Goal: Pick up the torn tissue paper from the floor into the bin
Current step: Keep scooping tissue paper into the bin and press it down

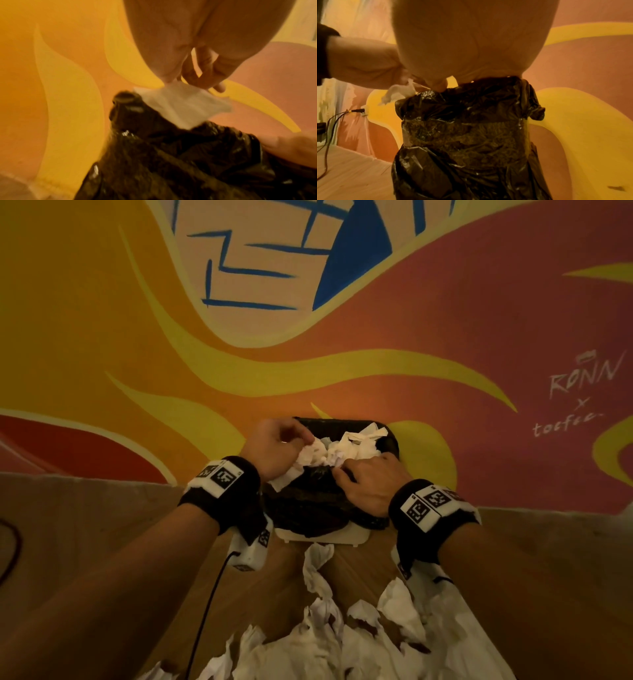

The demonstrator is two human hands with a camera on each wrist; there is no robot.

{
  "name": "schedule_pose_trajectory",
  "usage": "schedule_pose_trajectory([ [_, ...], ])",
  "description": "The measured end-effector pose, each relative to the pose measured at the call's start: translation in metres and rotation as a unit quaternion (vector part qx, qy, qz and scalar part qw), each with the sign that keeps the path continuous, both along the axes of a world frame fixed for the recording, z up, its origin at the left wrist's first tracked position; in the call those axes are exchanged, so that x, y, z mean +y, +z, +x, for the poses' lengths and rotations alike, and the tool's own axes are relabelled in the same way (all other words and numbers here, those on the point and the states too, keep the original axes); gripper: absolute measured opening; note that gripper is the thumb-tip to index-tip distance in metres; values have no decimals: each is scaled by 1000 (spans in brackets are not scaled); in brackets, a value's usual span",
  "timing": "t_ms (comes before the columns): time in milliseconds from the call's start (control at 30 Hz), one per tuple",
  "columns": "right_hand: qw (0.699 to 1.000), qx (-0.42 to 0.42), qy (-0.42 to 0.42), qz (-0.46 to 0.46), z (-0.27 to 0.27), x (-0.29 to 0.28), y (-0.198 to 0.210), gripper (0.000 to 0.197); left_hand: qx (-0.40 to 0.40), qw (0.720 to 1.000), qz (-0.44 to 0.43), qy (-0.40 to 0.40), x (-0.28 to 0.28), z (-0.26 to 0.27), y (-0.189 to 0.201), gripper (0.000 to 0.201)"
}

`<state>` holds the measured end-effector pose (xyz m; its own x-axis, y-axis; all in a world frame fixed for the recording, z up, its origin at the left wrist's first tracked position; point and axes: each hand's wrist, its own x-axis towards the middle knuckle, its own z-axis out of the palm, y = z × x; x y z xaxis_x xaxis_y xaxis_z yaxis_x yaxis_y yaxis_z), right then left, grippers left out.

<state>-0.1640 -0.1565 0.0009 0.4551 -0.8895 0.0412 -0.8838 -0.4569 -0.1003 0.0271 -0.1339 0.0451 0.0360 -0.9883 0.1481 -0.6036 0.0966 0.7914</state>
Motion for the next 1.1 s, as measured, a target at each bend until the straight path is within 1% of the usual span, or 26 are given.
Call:
schedule_pose_trajectory([
  [33, 1000, 2, 3, -3, 0, -1, 0, 50, -10, 1000, -17, -13, 4, 7, 2, 26],
  [67, 1000, -1, 4, -3, 0, 0, 0, 50, -45, 998, -11, -41, 7, 15, 4, 31],
  [100, 1000, -8, 7, -4, -1, 2, 0, 50, -105, 992, 8, -75, 9, 24, 6, 37],
  [133, 1000, -15, 9, -8, -2, 4, 1, 49, -187, 976, 25, -108, 11, 33, 6, 42],
  [167, 1000, -22, 10, -13, -3, 6, 2, 49, -273, 952, 26, -134, 12, 39, 6, 43],
  [200, 999, -28, 12, -17, -4, 8, 3, 48, -336, 931, 18, -145, 12, 42, 3, 40],
  [233, 999, -33, 13, -20, -5, 8, 5, 47, -361, 923, 12, -136, 11, 42, 1, 35],
  [267, 999, -38, 13, -22, -6, 9, 6, 47, -355, 928, 9, -117, 11, 39, 2, 29],
  [333, 998, -52, 16, -20, -8, 11, 10, 47, -316, 945, 13, -88, 11, 34, 4, 21],
  [400, 997, -70, 20, -14, -12, 13, 12, 46, -268, 962, 0, -58, 9, 28, 6, 20],
  [433, 997, -75, 22, -14, -14, 14, 12, 46, -237, 971, -21, -32, 8, 25, 9, 20],
  [500, 997, -66, 26, -18, -17, 17, 12, 45, -196, 979, -57, 16, 4, 17, 9, 21],
  [533, 998, -53, 27, -17, -18, 18, 11, 46, -198, 979, -46, 22, 1, 13, 6, 21],
  [567, 999, -40, 26, -13, -18, 20, 10, 47, -219, 976, -16, 9, -1, 7, 2, 23],
  [633, 1000, -21, 20, 0, -17, 22, 10, 50, -266, 962, 56, -27, -5, -7, -10, 37],
  [700, 1000, -19, 14, 7, -16, 23, 10, 52, -278, 952, 119, -43, -8, -19, -15, 41],
  [767, 998, -54, 17, 4, -20, 25, 15, 52, -330, 928, 159, -73, -9, -28, -14, 41],
  [800, 995, -92, 25, 4, -24, 28, 20, 49, -350, 918, 167, -85, -9, -30, -13, 42],
  [833, 990, -137, 35, 1, -30, 31, 23, 45, -350, 917, 168, -88, -8, -31, -12, 44],
  [867, 982, -182, 38, 1, -38, 33, 27, 39, -340, 922, 164, -87, -6, -31, -11, 47],
  [900, 974, -224, 30, 0, -48, 36, 30, 34, -339, 925, 152, -84, -2, -30, -8, 49],
  [967, 960, -278, -24, 16, -78, 36, 29, 24, -377, 920, 89, -67, 5, -28, -5, 49],
  [1000, 957, -283, -56, 37, -96, 35, 27, 21, -390, 919, 31, -45, 10, -27, -4, 48],
  [1033, 958, -270, -81, 60, -114, 34, 24, 20, -381, 924, -37, -23, 15, -26, -3, 44],
  [1100, 960, -219, -135, 114, -149, 32, 12, 22, -318, 936, -150, -14, 24, -30, -5, 38],
])
